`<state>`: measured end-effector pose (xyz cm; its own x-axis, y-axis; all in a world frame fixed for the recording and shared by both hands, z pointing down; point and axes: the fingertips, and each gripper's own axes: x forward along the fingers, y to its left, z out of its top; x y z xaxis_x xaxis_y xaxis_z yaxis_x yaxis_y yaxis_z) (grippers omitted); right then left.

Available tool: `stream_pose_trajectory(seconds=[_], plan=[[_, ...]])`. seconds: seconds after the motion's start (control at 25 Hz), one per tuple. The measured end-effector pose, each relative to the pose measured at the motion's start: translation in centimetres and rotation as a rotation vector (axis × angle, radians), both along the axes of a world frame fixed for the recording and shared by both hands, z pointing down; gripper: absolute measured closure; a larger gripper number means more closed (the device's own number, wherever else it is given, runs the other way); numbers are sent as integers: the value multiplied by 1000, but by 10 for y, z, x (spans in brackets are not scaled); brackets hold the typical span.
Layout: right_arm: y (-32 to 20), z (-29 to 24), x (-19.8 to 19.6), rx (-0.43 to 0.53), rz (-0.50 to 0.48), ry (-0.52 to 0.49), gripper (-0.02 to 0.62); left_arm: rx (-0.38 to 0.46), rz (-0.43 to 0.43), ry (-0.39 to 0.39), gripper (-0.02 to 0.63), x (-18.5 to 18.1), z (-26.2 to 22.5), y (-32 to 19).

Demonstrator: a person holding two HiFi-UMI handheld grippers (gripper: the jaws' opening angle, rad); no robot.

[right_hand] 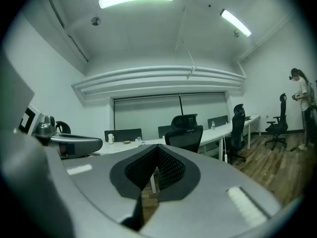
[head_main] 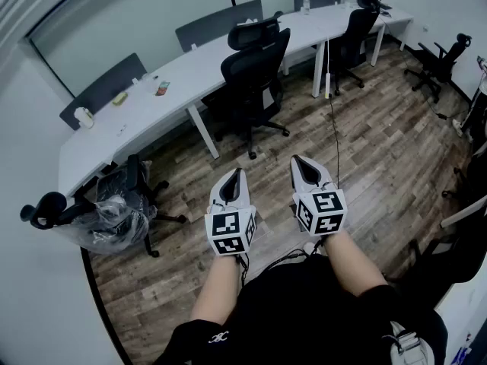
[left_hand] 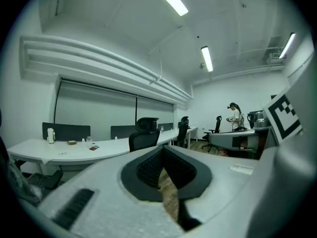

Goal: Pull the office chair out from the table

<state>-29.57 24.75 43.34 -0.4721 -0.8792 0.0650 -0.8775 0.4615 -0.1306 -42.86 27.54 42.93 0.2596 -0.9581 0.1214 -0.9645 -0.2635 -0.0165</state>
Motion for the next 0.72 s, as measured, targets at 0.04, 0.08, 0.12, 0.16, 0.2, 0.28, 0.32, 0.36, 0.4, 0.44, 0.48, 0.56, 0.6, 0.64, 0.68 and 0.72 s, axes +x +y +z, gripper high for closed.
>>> stream_pose_trajectory(seconds=[0.04,0.08,0.12,0.16,0.2,0.28,0.32,0.36,0.4,0.44,0.48,0.56,0.6,0.64,0.68,0.72], plan=[[-1,1,3,3,4,-2,589,0,0,0,600,2,0,-2],[-3,1,5,6,7,-4,589,-1,0,-1,600,4,1,-3],[-5,2,8,9,8,-7,588,0,0,-1,600,6,1,-6],[-7,2,10,11,8,-11,588,0,-2,-1,600,8,2,-8],[-10,2,14,12,10,-12,588,0,-4,-1,600,11,3,-11],[-19,3,22,14,25,-3,588,-3,-8,-1,600,16,4,-19],[-24,3,27,16,35,3,588,-6,-8,-1,600,19,5,-23],[-29,4,32,17,44,6,588,-10,-6,-3,600,24,7,-27],[-35,4,38,16,49,7,586,-14,-4,-5,600,28,8,-32],[-41,5,42,14,47,5,586,-17,-2,-8,600,33,9,-38],[-48,4,46,13,39,3,586,-18,-3,-12,600,39,10,-45],[-62,3,54,18,12,10,586,-16,-12,-23,600,50,9,-61],[-70,1,59,27,4,22,586,-13,-18,-30,600,57,8,-69],[-78,-1,66,38,0,34,586,-10,-24,-36,600,63,7,-77],[-87,-3,73,49,-2,46,586,-7,-30,-39,600,70,5,-86],[-96,-6,79,58,-7,55,586,-4,-36,-38,600,78,3,-95]])
